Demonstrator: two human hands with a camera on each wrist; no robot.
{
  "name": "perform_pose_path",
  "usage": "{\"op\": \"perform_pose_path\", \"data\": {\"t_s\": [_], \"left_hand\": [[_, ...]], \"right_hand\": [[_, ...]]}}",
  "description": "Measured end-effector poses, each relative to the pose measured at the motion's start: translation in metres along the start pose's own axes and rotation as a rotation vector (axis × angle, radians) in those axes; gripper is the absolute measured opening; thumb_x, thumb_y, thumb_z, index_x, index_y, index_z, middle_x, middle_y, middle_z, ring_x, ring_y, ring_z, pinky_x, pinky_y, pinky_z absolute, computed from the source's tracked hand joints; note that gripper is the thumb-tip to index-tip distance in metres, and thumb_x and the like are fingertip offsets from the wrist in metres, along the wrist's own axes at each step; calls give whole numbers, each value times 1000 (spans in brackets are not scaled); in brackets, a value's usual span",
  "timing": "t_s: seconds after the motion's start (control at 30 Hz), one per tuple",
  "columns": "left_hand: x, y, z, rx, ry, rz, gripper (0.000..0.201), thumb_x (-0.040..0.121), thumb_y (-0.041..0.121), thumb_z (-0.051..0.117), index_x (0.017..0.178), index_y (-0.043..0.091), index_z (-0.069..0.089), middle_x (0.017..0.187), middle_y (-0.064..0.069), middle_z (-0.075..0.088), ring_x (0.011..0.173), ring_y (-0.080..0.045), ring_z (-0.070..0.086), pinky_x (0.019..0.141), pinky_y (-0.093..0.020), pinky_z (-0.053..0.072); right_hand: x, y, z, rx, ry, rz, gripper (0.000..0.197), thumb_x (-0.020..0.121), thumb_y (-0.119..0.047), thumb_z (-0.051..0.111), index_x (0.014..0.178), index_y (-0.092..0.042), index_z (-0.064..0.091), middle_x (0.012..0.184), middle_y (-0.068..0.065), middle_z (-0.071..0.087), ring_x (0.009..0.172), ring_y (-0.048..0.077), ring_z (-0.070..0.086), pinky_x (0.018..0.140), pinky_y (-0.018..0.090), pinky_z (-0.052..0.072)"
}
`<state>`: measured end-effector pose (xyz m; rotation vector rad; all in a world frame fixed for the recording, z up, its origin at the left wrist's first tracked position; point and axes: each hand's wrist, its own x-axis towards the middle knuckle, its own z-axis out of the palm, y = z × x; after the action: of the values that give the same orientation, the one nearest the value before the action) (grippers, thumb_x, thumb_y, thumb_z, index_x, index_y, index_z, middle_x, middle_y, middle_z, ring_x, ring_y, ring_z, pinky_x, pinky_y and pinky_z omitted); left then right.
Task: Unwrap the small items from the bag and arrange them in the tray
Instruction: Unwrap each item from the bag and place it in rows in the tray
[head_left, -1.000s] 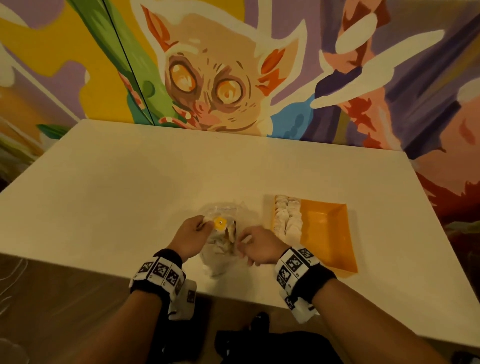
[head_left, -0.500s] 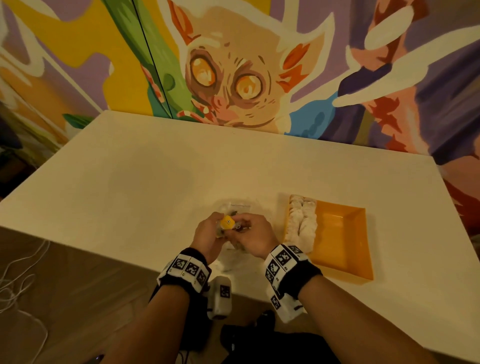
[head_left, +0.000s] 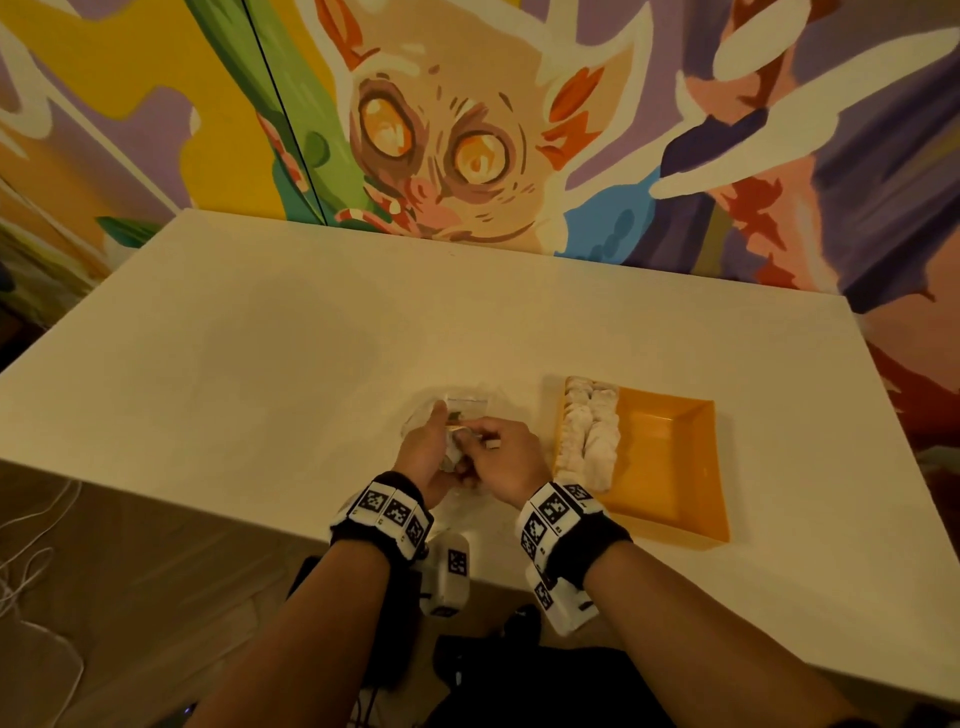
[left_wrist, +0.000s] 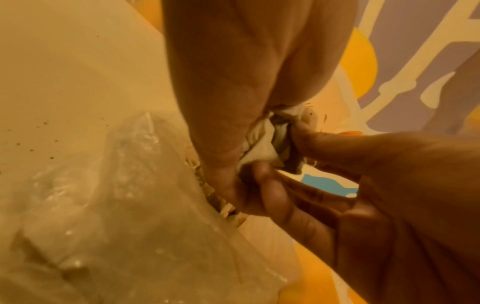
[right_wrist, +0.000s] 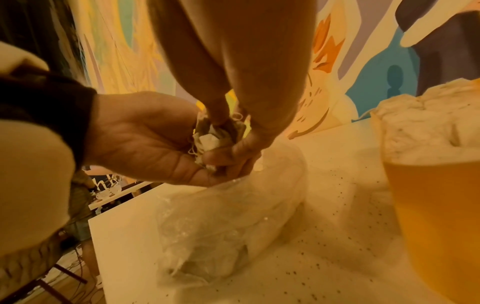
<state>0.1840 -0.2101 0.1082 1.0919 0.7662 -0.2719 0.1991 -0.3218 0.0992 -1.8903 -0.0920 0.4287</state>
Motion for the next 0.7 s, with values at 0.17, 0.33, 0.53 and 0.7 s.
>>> {"op": "perform_pose_path", "data": {"t_s": [0.17,0.33,0.53,0.7], "left_hand": [[4,-2,8,91,46,31,42,101,44,41,102,10,66,93,-13,71,80,-30,66,84,-53,53],[4,-2,5,116,2,57,51,97,53,45,113,10,66,78,-9,66,53,-20,57,48,-27,44],[-2,0,1,98,-79,109,57,89,60,52,103,7,68,66,-2,61,52,-16,50,51,-27,37],[-9,2,0,89,-211,173,36,84,36,69,102,6,64,77,-6,63,59,-14,57,53,-26,47]], "right_hand": [[-3,-2,-5,-185,137,-173,26,86,-10,64,108,-23,70,107,1,59,93,10,59,83,20,51],[3,-2,-12,-126,146,-159,12,85,-15,72,92,-23,76,88,-9,68,80,4,63,73,19,52],[8,-1,-14,73,159,-49,5,84,-29,73,79,-30,72,78,-6,69,73,19,70,73,46,59],[10,-1,-13,112,178,-20,14,87,-29,68,76,-38,69,80,-5,71,71,21,71,67,48,60]]}}
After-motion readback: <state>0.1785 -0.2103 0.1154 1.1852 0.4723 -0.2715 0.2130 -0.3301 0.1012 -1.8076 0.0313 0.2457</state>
